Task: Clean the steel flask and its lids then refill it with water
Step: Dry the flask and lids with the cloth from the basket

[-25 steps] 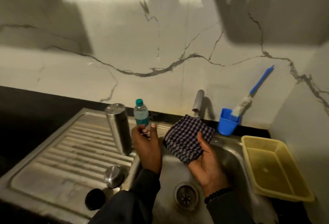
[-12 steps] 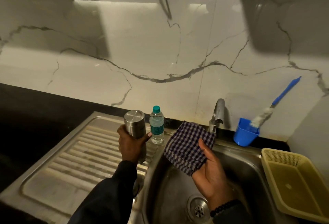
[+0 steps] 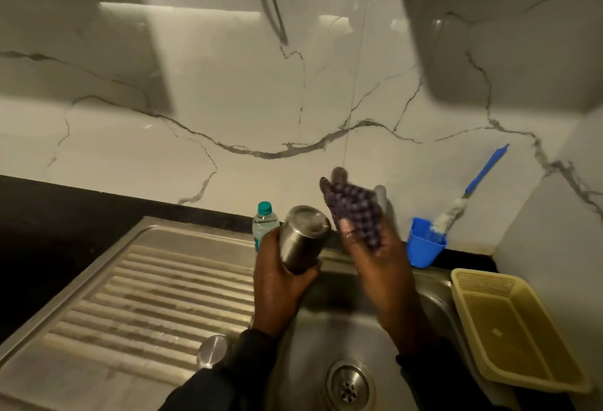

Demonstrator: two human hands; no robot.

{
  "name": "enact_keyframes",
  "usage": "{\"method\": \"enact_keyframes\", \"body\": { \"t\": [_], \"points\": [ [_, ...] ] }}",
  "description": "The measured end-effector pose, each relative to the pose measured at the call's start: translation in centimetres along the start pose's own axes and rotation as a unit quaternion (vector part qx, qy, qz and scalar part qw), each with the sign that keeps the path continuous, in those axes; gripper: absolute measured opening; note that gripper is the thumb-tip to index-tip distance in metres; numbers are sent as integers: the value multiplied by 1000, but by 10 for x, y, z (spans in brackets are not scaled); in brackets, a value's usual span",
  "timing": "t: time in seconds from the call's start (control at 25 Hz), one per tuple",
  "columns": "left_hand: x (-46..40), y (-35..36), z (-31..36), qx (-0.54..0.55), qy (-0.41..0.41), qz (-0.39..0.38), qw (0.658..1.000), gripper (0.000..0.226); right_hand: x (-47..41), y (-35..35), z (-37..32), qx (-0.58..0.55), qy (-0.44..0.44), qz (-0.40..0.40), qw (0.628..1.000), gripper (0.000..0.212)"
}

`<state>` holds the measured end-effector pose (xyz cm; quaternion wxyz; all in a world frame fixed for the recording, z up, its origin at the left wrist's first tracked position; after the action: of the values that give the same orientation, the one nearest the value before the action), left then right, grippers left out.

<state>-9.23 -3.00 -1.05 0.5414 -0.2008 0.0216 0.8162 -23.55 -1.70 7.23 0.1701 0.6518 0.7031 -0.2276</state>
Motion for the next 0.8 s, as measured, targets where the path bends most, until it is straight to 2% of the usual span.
{"method": "enact_keyframes", "body": {
  "t": [0.04,0.08,0.12,0.16,0.24,0.32,0.36,0.44,0.52,0.6,0.68,0.72,0.8],
  "points": [
    [5,7,7,-10,24,-24,999,65,-1,3,-2,152,-84,-62,983,49],
    [9,13,13,-29,43,-37,998,60,0,4,6,284,-156,-112,939,62],
    [12,17,17,-45,52,-39,997,61,1,2,18,345,-211,-138,904,69],
    [13,19,19,-45,54,-41,997,63,-1,-1,22,350,-219,-139,900,68],
    [15,21,22,-38,67,-41,996,68,-10,-12,23,202,-86,-95,971,48],
    [15,27,25,-66,73,-38,994,73,-17,-22,22,79,39,-75,993,44],
    [15,30,26,-64,65,-39,995,73,-13,-24,20,107,19,-81,991,48],
    [13,33,29,-32,56,-34,997,71,-1,-27,21,204,-98,-85,970,51],
    [13,35,28,-32,59,-34,997,68,3,-35,23,220,-155,-108,957,48],
    [15,39,28,-72,70,-45,994,70,-2,-42,21,128,-80,-81,985,43],
    [16,44,32,-71,69,-53,994,70,-9,-48,15,-40,64,-59,995,44],
    [16,47,36,-45,57,-58,996,67,-13,-51,13,-138,115,-54,982,49],
    [13,50,44,13,26,-78,997,64,-19,-57,9,-296,153,-15,943,54]
  ]
}}
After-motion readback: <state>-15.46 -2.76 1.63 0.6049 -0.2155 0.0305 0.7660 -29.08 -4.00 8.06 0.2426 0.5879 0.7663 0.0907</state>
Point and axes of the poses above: each hand's wrist, its own x-axis away from the middle knuckle, its own y-axis out of the palm, z = x × y, the point moved 1 cm from there along -x, towards the middle knuckle, and after that the axes turned 4 degrees about -y, right-handed, at the moved point
